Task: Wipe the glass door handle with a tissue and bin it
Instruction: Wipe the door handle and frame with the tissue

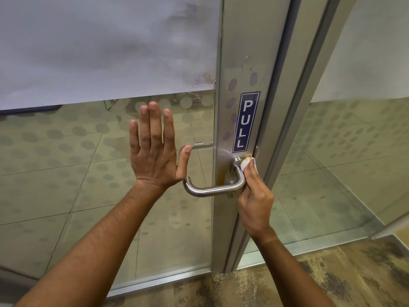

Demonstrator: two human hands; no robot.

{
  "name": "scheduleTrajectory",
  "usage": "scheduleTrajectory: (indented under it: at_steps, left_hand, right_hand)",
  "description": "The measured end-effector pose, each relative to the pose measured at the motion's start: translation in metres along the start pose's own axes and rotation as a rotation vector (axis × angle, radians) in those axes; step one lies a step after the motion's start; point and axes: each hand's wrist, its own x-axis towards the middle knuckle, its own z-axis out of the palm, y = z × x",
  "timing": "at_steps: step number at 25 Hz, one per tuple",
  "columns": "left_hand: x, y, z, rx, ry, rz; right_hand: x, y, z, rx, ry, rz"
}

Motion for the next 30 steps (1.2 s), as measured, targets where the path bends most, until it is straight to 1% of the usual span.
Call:
scheduleTrajectory:
  at_steps: [3,6,10,13,15,17,20,22,26,30]
  left_hand:
    - [0.000,0.001,-0.001,0.013,0.004,-0.001]
    - [0.001,0.001,0.000,0.023,0.003,0.000]
    - [0.001,0.001,0.000,0.024,0.002,-0.003]
    - [0.001,0.001,-0.001,0.024,0.002,0.000]
    - [0.001,0.001,-0.001,0.038,-0.005,-0.004]
    - [0.001,0.001,-0.001,0.049,-0.009,-0.008]
    - [0.003,0.002,-0.003,0.052,-0.016,-0.023]
    - [0.003,0.002,-0.003,0.061,-0.011,-0.019]
    - [0.002,0.001,-0.004,0.062,-0.012,-0.006]
    - [0.002,0.001,-0.003,0.060,-0.004,0.008]
  right_hand:
    - [-0.005,0.003,0.006,0.047,-0.030,0.063]
    - [-0.015,0.009,0.008,0.025,-0.068,0.071]
    - [-0.037,0.012,0.006,-0.084,-0.211,0.039]
    - [-0.041,0.013,0.007,-0.119,-0.318,0.074]
    - [-0.037,0.012,0.010,-0.096,-0.356,0.090]
    - [-0.034,0.011,0.012,-0.082,-0.360,0.091]
    - [-0.038,0.015,0.009,-0.092,-0.317,0.053]
    - [-0.045,0.017,0.007,-0.097,-0.216,0.001]
    - [-0.035,0.006,0.011,-0.003,-0.043,0.139]
    - [-0.027,-0.012,0.017,0.009,0.076,0.191]
